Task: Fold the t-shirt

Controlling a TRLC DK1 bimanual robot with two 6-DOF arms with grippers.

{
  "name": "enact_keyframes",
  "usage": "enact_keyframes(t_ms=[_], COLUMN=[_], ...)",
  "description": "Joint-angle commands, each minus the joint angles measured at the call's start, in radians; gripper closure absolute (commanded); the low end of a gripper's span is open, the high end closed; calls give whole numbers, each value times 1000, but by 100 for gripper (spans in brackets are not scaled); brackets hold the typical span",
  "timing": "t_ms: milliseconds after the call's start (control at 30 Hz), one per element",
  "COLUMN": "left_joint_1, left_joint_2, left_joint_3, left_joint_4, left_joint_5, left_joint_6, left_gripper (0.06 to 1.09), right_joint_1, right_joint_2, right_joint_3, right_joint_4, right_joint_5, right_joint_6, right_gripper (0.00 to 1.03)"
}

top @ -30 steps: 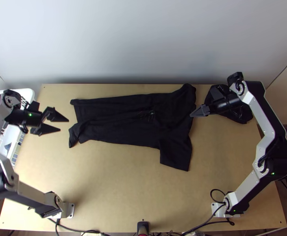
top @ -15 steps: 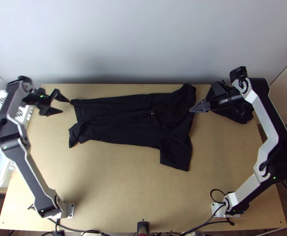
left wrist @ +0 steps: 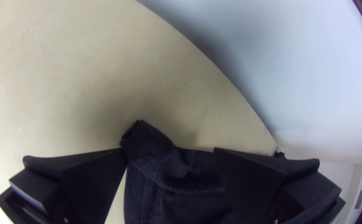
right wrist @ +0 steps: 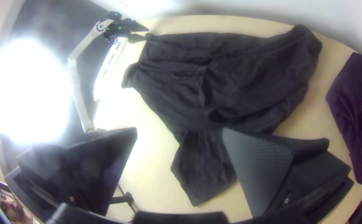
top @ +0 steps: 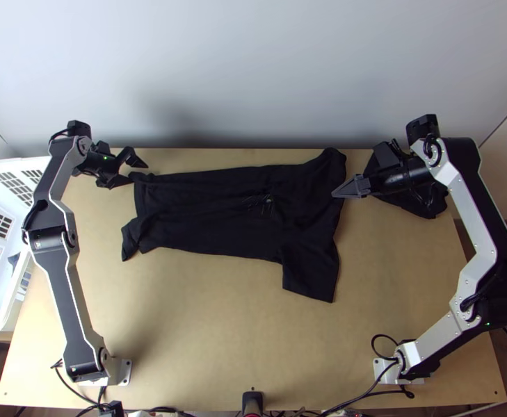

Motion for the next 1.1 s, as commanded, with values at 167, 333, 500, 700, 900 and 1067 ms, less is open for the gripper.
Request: enact_keyframes(t_ms=[167, 333, 500, 700, 900, 1067], left_joint_1=[-5, -5, 11, 5, -3, -11], left_joint_2=[-14, -69, -123, -115, -85, -80], left_joint_3=[17, -2, -45, -51, -45, -43], left_joint_4=[-41, -143, -120, -130, -141, -110], left_joint_5=[-62, -64, -122, -122, -122, -122], left_joint_6=[46, 94, 48, 86, 109, 100], left_gripper=[20, 22, 101, 100, 82, 81], right_joint_1=[15, 9, 5, 5, 5, 4], right_joint_2=[-13, -9, -1, 1, -1, -1], right_joint_3=[-7, -15, -32, -40, -40, -37], right_joint_4=[4, 10, 30, 35, 35, 35], right_joint_5=[0, 2, 2, 0, 2, 2], right_joint_6=[21, 21, 28, 31, 30, 28], right_gripper=[7, 7, 7, 7, 7, 7])
